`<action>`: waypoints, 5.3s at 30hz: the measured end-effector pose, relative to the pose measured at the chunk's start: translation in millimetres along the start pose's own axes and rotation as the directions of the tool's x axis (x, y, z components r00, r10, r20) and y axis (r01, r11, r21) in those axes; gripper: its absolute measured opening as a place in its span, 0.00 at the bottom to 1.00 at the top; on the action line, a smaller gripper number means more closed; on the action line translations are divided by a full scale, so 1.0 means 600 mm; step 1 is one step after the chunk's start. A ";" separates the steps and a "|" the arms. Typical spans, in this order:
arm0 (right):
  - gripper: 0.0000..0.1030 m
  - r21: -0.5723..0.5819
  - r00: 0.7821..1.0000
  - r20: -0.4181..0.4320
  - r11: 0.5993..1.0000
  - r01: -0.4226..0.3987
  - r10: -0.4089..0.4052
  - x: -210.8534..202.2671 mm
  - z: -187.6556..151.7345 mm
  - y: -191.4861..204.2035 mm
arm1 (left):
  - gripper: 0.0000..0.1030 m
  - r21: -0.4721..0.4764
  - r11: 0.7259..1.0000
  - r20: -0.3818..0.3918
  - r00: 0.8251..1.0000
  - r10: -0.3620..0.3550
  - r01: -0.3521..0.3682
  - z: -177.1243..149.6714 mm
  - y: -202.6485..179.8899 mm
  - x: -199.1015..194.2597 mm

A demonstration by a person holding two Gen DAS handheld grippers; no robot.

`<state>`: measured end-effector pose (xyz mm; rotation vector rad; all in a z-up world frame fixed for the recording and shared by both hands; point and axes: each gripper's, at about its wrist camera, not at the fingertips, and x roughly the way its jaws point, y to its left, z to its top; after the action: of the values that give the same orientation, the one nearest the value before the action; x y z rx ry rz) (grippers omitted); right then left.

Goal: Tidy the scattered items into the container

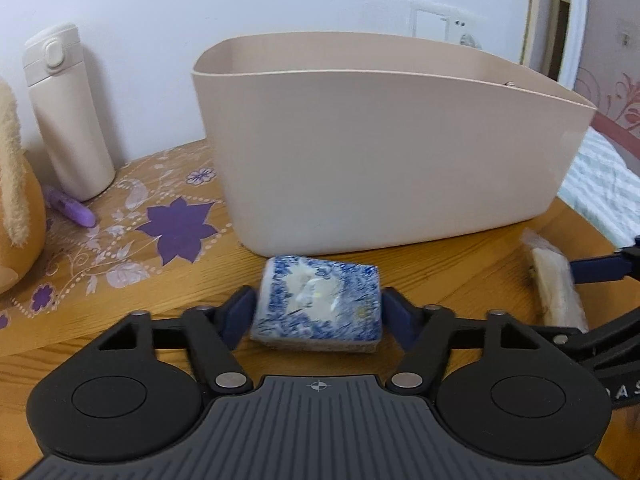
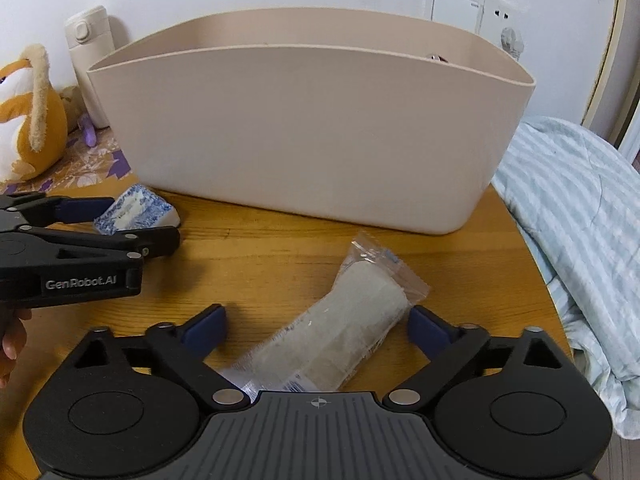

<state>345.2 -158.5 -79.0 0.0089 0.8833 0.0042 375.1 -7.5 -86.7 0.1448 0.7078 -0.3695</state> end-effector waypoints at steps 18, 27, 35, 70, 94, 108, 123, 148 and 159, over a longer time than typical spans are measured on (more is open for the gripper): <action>0.26 0.045 0.999 0.044 0.999 -0.017 0.015 -0.042 -0.024 -0.030 | 0.61 -0.042 0.999 0.040 0.999 0.001 0.001 -0.026 -0.009 -0.048; 0.25 0.071 0.996 0.086 0.997 -0.034 0.028 -0.074 -0.034 -0.037 | 0.61 -0.023 1.000 0.128 0.992 0.019 -0.016 -0.019 -0.027 -0.114; 0.25 0.054 0.986 0.165 0.998 -0.045 0.036 -0.132 -0.023 -0.036 | 0.61 -0.015 0.998 0.191 0.980 0.058 -0.056 -0.009 -0.050 -0.164; 0.25 0.080 0.911 0.413 0.995 -0.052 0.015 -0.259 0.152 -0.082 | 0.62 -0.157 0.985 0.296 0.948 0.116 -0.072 0.162 -0.039 -0.197; 0.24 0.099 0.940 0.341 0.995 -0.007 -0.027 -0.091 0.221 -0.093 | 0.62 -0.153 0.984 0.123 0.987 0.106 -0.086 0.187 -0.019 -0.034; 0.25 0.078 0.948 0.316 0.997 0.012 -0.036 -0.072 0.224 -0.089 | 0.63 -0.126 0.986 0.057 0.992 0.115 -0.108 0.165 -0.035 0.001; 0.82 0.085 0.928 0.372 0.996 -0.030 -0.004 -0.115 0.231 -0.094 | 0.83 -0.108 0.989 0.070 0.991 0.111 -0.103 0.158 -0.036 -0.017; 0.99 0.125 0.906 0.423 0.990 -0.071 0.012 -0.208 0.159 -0.088 | 0.84 -0.176 0.981 0.161 0.980 0.113 -0.084 0.105 -0.029 -0.151; 1.00 0.101 0.892 0.452 0.994 -0.052 0.001 -0.272 0.103 -0.055 | 0.84 -0.191 0.975 0.221 0.963 0.156 -0.114 0.065 -0.052 -0.247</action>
<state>289.2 -193.1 85.9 0.1216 0.4143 -0.0204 283.4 -4.2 39.9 -0.0197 0.4899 -0.1865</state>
